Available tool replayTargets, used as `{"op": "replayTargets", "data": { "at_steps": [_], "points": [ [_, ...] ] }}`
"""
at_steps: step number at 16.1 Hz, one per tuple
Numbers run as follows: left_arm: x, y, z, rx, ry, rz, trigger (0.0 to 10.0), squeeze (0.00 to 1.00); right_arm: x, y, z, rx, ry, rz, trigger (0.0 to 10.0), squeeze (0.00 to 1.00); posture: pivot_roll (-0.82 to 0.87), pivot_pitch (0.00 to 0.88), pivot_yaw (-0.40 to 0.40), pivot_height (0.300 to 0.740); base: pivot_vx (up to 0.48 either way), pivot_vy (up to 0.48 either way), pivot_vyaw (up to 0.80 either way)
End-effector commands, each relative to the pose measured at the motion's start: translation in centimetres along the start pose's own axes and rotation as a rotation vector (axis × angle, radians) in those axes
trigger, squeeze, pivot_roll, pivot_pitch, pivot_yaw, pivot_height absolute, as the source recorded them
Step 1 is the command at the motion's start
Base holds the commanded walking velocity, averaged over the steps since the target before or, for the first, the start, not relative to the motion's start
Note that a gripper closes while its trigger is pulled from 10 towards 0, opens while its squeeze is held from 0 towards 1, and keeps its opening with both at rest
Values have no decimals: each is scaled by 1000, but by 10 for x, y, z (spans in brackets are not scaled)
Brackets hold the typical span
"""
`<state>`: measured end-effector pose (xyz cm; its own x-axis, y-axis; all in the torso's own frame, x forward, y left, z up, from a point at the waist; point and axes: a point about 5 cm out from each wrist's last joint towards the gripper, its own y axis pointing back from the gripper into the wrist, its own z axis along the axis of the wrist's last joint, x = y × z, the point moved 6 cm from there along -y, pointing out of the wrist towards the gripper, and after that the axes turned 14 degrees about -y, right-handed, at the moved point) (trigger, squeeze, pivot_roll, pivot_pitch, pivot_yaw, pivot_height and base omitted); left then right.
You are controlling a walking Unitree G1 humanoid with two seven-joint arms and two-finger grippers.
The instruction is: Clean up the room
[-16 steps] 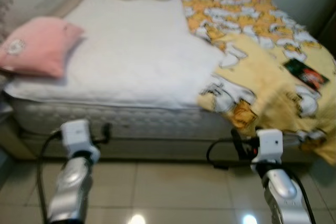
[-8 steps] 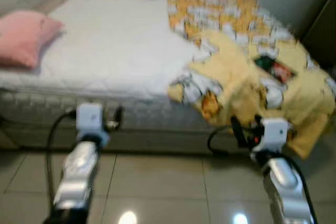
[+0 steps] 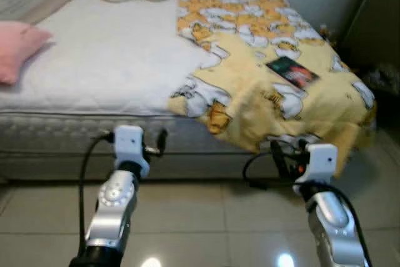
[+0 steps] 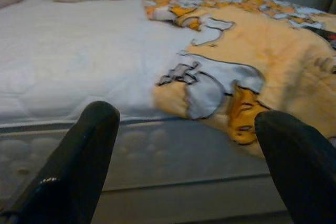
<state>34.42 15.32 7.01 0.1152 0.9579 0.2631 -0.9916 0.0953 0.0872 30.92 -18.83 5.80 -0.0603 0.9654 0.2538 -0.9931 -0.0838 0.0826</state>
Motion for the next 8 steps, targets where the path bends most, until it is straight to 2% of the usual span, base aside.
{"op": "replayTargets", "data": {
  "at_steps": [1, 8],
  "points": [
    [10, -1, 1, -3, -25, 22, 10000, 0, 2, -3, 2, -4, 0, 3, 10000, 0, -91, 0, -6, 740, 0, -420, 0],
    [20, -10, 6, -9, -62, 47, 10000, 0, 5, -2, -7, 10, -15, -1, 10000, 0, -88, 0, 12, 740, 0, -418, 0]
  ]
}}
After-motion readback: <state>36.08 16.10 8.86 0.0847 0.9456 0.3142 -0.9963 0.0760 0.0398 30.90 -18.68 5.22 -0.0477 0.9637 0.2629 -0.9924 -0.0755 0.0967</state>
